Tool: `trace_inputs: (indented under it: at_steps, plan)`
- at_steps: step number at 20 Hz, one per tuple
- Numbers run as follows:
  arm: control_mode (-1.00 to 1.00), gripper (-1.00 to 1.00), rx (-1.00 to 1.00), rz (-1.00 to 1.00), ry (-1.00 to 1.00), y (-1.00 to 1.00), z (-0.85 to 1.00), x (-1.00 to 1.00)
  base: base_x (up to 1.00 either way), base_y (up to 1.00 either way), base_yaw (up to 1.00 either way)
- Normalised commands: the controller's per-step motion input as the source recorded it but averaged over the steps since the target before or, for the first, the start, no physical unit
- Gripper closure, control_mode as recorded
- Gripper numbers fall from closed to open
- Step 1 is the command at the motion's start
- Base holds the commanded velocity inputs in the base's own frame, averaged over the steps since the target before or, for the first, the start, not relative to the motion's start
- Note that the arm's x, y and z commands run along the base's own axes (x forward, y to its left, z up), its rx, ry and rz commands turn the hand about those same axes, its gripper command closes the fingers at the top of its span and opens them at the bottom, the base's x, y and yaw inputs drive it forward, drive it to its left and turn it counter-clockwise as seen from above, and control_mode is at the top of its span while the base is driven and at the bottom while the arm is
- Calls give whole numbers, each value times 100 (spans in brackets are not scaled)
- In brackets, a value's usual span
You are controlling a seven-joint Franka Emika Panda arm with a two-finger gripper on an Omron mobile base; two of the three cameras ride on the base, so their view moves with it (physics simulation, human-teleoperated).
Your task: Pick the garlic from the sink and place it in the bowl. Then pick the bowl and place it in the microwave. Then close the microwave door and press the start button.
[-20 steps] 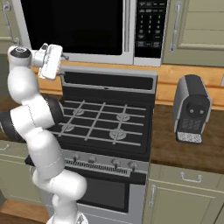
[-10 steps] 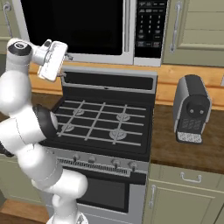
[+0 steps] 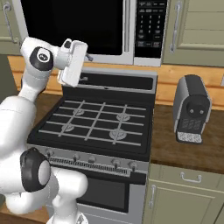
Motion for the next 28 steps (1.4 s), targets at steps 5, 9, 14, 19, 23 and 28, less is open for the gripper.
trace_inputs:
  at_steps: [5,9,14,19,23,28]
  plan:
    - [-100,-100,13,32,-20,-93,54,0,0,0,0]
    - [-100,-100,14,36,-16,-83,36,0,0,0,0]
    - [-100,-100,15,41,-14,-61,18,2,0,0,0]
    - [-100,100,20,36,-17,-50,32,19,0,0,0]
    - [-100,100,19,28,-20,-44,42,16,0,0,0]
    - [-100,100,15,7,-13,12,18,18,0,0,0]
